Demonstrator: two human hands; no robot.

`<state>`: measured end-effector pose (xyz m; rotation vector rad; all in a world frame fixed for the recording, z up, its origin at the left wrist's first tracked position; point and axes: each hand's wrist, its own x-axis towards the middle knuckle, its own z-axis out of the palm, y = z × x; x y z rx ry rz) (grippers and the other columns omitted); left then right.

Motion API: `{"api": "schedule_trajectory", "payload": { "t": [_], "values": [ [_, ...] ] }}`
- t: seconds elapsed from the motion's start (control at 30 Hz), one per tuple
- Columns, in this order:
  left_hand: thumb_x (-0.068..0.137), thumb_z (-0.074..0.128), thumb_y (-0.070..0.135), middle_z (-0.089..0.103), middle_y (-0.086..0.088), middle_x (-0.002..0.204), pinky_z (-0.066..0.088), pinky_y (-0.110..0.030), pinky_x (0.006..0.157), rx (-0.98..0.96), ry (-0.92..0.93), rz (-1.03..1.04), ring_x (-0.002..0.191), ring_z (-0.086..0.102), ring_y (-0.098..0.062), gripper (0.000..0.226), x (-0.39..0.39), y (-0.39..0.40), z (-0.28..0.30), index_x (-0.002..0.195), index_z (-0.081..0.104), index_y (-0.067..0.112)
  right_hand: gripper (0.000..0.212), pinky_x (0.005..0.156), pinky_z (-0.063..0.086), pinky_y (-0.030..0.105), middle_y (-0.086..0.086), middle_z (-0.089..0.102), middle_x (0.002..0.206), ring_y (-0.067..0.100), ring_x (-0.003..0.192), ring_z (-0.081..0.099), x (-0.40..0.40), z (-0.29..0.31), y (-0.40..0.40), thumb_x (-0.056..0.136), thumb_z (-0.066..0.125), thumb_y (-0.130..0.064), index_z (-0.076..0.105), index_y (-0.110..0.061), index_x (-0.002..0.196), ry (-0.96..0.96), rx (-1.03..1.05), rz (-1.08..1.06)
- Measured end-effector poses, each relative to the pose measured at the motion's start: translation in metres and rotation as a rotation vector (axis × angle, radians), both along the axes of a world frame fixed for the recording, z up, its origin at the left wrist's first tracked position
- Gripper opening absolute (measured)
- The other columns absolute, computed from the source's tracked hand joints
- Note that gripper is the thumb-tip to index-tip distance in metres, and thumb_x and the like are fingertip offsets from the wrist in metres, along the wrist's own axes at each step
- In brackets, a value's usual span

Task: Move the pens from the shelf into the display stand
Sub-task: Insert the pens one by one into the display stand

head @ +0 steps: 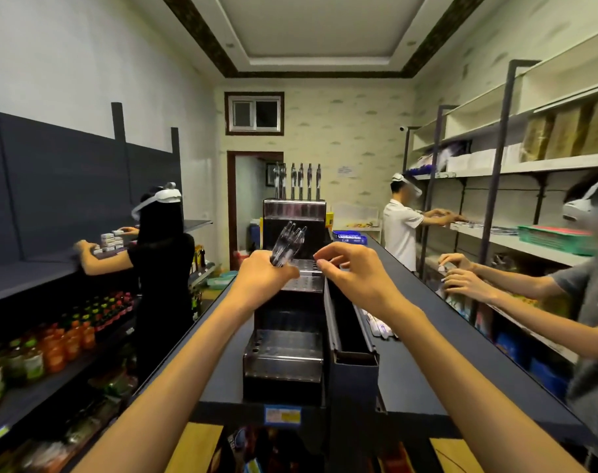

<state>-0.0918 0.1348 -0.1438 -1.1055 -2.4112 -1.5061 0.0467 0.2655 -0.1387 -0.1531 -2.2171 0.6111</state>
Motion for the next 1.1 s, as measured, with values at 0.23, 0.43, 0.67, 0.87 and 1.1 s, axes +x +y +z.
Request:
{"api": "schedule_trajectory", "payload": {
  "t": [0.23,0.43,0.67,0.87,1.1],
  "values": [
    [0.081,0.078,0.028,0.047,0.011,0.047,0.035,-0.026,0.051,0.054,-0.122,-0.171,0.046,0.043,-0.011,0.036,-0.031,0.005,0.011,0.057,0.051,0.023,0.013,0.085,0.057,0.034,-0.005,0.075,0.096,0.012,0.088,0.069,-0.018,0.015,-0.006,0.096,0.068,-0.020,0.076,-0.015,0.105,0.017,-0.049,-0.040],
    [0.080,0.080,0.027,0.040,0.008,0.047,0.028,-0.022,0.041,0.100,-0.225,-0.371,0.041,0.033,-0.011,0.045,-0.050,0.009,0.012,0.045,0.051,0.027,0.012,0.082,0.058,0.031,-0.007,0.075,0.094,0.007,0.084,0.069,-0.037,0.027,-0.013,0.095,0.069,-0.018,0.077,-0.016,0.104,0.045,-0.047,-0.056],
    [0.080,0.081,0.029,0.046,0.002,0.050,0.030,-0.023,0.041,0.114,-0.229,-0.446,0.044,0.037,-0.013,0.032,-0.068,0.014,0.018,0.055,0.061,0.027,0.008,0.075,0.058,0.029,-0.007,0.076,0.088,0.010,0.079,0.071,-0.059,0.037,-0.019,0.093,0.071,-0.017,0.078,-0.016,0.097,0.060,-0.087,-0.027],
    [0.081,0.081,0.030,0.046,0.006,0.047,0.030,-0.023,0.039,0.106,-0.175,-0.458,0.039,0.037,-0.009,0.024,-0.073,0.021,0.023,0.071,0.065,0.015,0.017,0.065,0.052,0.019,-0.001,0.076,0.083,0.010,0.076,0.070,-0.078,0.041,-0.020,0.083,0.083,-0.029,0.074,-0.017,0.091,0.164,-0.303,0.011],
    [0.074,0.081,0.056,0.051,0.005,0.051,0.035,-0.024,0.040,0.081,-0.154,-0.558,0.042,0.042,-0.010,0.027,-0.079,0.024,0.026,0.077,0.076,0.030,0.018,0.088,0.060,0.048,0.017,0.075,0.095,0.032,0.095,0.073,-0.095,0.035,-0.008,0.090,0.076,-0.022,0.065,-0.008,0.092,0.198,-0.557,0.052]
  ]
}}
